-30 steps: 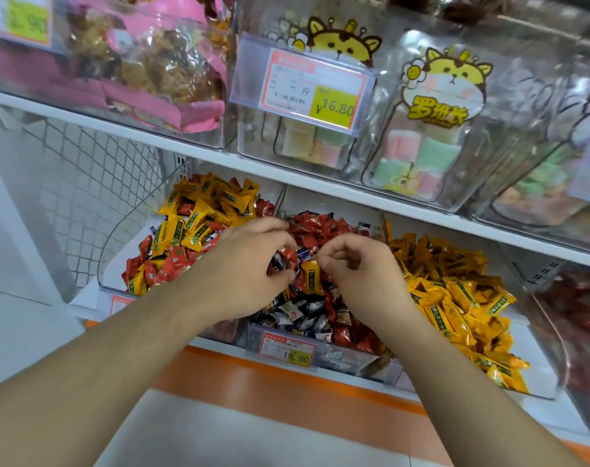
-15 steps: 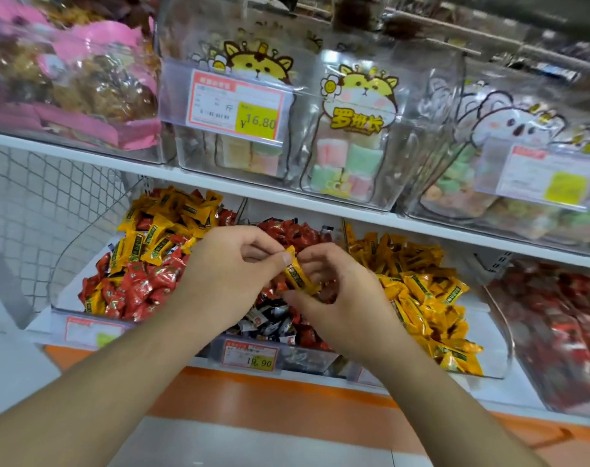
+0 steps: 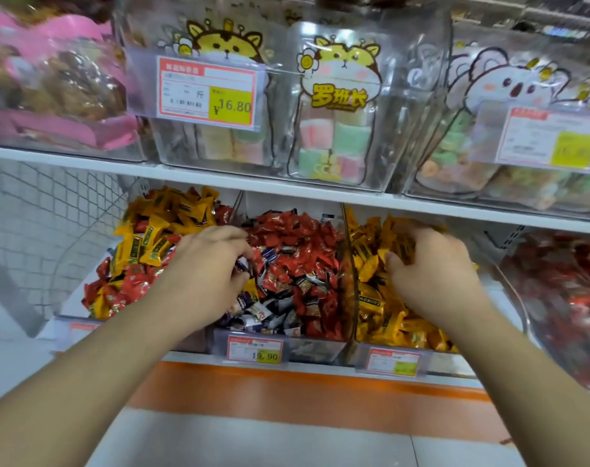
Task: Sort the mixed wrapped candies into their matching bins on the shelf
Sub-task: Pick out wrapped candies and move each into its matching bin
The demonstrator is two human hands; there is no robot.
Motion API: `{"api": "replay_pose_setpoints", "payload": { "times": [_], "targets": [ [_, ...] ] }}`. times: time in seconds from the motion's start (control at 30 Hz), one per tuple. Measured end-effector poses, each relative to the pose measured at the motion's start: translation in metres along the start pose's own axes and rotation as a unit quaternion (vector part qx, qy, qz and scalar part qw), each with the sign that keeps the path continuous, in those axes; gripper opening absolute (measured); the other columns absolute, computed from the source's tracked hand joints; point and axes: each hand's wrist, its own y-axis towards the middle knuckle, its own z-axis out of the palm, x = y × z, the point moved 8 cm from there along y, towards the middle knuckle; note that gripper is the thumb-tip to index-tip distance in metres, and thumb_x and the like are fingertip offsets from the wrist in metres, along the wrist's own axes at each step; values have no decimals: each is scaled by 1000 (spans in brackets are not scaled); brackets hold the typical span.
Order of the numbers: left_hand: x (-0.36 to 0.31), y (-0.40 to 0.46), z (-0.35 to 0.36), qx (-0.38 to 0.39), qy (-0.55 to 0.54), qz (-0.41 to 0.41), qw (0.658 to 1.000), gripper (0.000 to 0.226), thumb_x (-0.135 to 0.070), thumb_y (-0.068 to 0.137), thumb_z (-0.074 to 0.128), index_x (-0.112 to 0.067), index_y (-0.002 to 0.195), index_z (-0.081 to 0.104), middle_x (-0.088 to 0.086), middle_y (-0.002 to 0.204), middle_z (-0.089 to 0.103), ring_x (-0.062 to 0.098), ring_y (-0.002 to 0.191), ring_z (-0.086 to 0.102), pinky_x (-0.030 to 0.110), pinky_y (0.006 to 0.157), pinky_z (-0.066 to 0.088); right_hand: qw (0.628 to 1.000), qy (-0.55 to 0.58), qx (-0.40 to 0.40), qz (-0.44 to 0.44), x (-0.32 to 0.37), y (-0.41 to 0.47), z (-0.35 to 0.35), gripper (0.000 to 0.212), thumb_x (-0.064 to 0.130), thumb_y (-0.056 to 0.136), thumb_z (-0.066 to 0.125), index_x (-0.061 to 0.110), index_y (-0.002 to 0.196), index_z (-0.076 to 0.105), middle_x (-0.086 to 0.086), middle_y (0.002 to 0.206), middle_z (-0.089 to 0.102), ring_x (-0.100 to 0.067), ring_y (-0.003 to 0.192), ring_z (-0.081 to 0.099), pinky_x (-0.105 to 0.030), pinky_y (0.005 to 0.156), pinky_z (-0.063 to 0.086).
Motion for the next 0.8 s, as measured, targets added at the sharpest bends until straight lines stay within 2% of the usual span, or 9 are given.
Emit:
{"api": "replay_pose_setpoints", "payload": {
  "times": [0.1, 0.2, 0.3, 0.37, 0.47, 0.67, 0.8],
  "targets": [
    [8, 2, 15, 50, 63, 6, 997, 30, -41, 96, 67, -36, 126, 68, -11, 167, 26, 18, 157, 12, 44, 123, 7, 1000, 16, 12, -17, 9, -2, 8, 46, 24, 94, 63, 15, 139, 59, -14, 123, 65, -33, 117, 57, -37, 91, 49],
    [7, 0, 24, 60, 124, 29, 990, 27, -48, 98, 62, -40, 122, 70, -9, 170, 16, 23, 158, 1, 50, 124, 4, 998, 36, 29, -31, 17, -4, 17, 46, 23, 98, 61, 16, 143, 56, -11, 134, 58, -29, 112, 57, -33, 89, 47],
    [-1, 2, 24, 45, 170, 42, 984, 22, -48, 96, 63, -39, 112, 75, -7, 169, 20, 28, 157, 2, 56, 123, 1, 997, 50, 36, -48, 24, -7, 25, 44, 22, 98, 62, 17, 141, 55, -7, 133, 55, -24, 86, 57, -31, 77, 48],
    [-8, 6, 24, 46, 196, 52, 978, 22, -48, 96, 63, -38, 110, 76, -7, 168, 21, 27, 157, 2, 58, 123, -2, 996, 50, 32, -68, 29, -9, 29, 42, 20, 97, 63, 17, 138, 57, -5, 130, 55, -24, 96, 60, -29, 79, 47],
    [-15, 12, 29, 60, 226, 55, 971, 25, -49, 95, 61, -36, 108, 78, -8, 166, 29, 24, 156, 8, 59, 124, 1, 994, 52, 31, -91, 36, -13, 32, 40, 19, 97, 63, 17, 136, 59, -3, 134, 56, -25, 124, 55, -32, 96, 49],
    [-13, 14, 34, 81, 277, 33, 957, 26, -53, 91, 64, -37, 107, 77, -9, 165, 33, 26, 155, 10, 58, 123, 4, 989, 63, 24, -131, 47, -17, 39, 38, 16, 95, 61, 15, 132, 61, -2, 125, 59, -23, 120, 55, -36, 98, 52],
    [-14, 14, 29, 56, 239, 24, 969, 16, -45, 89, 67, -40, 101, 78, -13, 161, 38, 23, 154, 14, 53, 121, 5, 988, 71, 23, -134, 49, -18, 40, 39, 14, 94, 60, 14, 133, 62, -3, 125, 59, -23, 121, 54, -37, 101, 51]
  ]
}}
